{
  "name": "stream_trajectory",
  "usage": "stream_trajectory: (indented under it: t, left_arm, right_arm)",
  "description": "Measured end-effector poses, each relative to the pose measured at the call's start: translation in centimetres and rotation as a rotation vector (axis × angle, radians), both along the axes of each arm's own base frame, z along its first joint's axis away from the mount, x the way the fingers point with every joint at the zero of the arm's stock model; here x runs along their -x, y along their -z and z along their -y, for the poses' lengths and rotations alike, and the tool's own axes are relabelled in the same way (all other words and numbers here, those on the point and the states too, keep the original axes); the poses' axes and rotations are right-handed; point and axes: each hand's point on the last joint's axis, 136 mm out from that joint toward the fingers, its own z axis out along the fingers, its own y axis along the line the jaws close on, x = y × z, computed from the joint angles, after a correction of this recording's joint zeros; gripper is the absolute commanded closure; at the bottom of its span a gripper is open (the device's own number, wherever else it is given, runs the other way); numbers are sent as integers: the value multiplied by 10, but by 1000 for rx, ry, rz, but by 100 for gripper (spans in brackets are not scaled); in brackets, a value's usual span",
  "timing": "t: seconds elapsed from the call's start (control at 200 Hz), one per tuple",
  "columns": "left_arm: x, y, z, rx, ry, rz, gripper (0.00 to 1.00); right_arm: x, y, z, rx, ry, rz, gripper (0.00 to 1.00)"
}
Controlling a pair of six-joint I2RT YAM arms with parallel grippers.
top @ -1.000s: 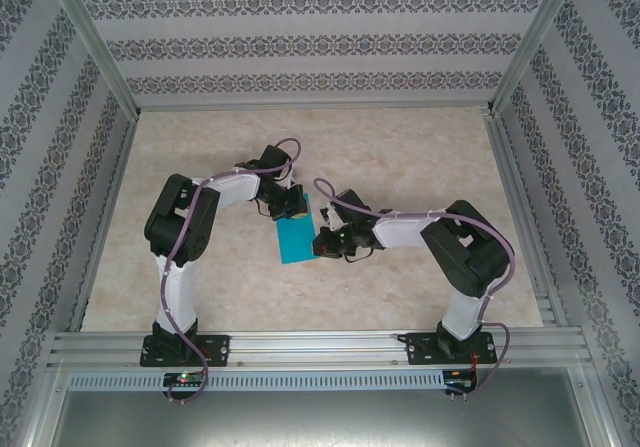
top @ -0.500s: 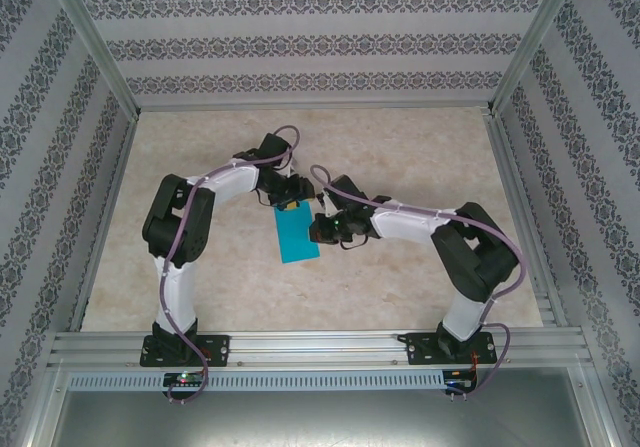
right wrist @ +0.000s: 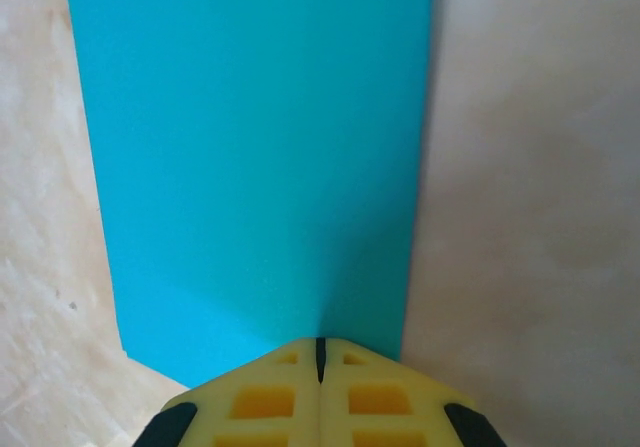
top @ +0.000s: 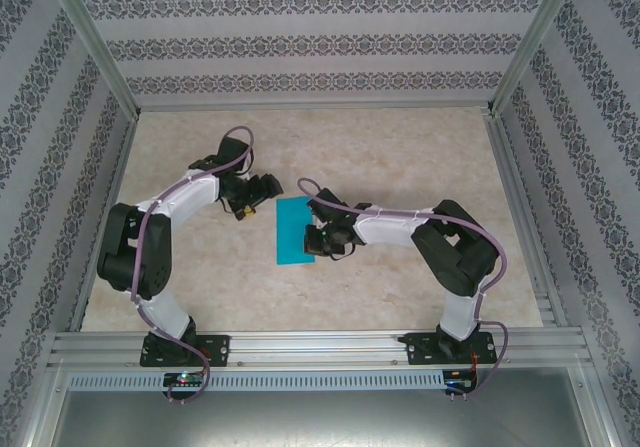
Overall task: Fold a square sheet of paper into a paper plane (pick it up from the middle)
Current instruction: Rotate the paper at the center of the table, then fold the triangle a second time at the center of the table.
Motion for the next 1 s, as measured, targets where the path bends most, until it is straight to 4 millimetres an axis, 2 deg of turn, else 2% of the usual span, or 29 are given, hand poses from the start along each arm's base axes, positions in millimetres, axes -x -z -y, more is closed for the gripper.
stream_trajectory:
  t: [0.12, 0.22, 0.345, 0.435, 0.53, 0.605, 0.674, 0.874, 0.944, 0.999]
  left_arm:
    - [20, 4, -9, -25, -6, -16, 1]
    - [32, 1, -17, -38, -17, -7, 0]
    - [42, -4, -27, -45, -26, 9, 0]
    - [49, -4, -28, -44, -14, 8, 0]
    - [56, -1, -24, -21, 2, -9, 0]
    - [64, 2, -18, 14, 21, -32, 0]
    - [69, 3, -13, 48, 40, -50, 0]
    - [75, 0, 0, 122, 80, -74, 3]
    - [77, 2, 4, 134, 93, -87, 7]
    - [80, 5, 8, 140, 106, -102, 9]
  right_arm:
    - [14, -2, -15, -22, 2, -16, 95]
    - [16, -6, -19, -8, -4, -11, 86]
    - [-20, -34, -22, 0, 26, 82, 71]
    - [-52, -60, -25, -18, 43, 168, 69]
    - [-79, -71, -24, -13, 55, 213, 69]
    - [-96, -67, -23, 5, 58, 224, 69]
    - [-105, -54, -18, 30, 61, 213, 71]
    - [-110, -13, -1, 97, 73, 130, 73]
    - [-111, -4, 2, 109, 67, 112, 75]
    - [-115, -6, 1, 98, 68, 110, 75]
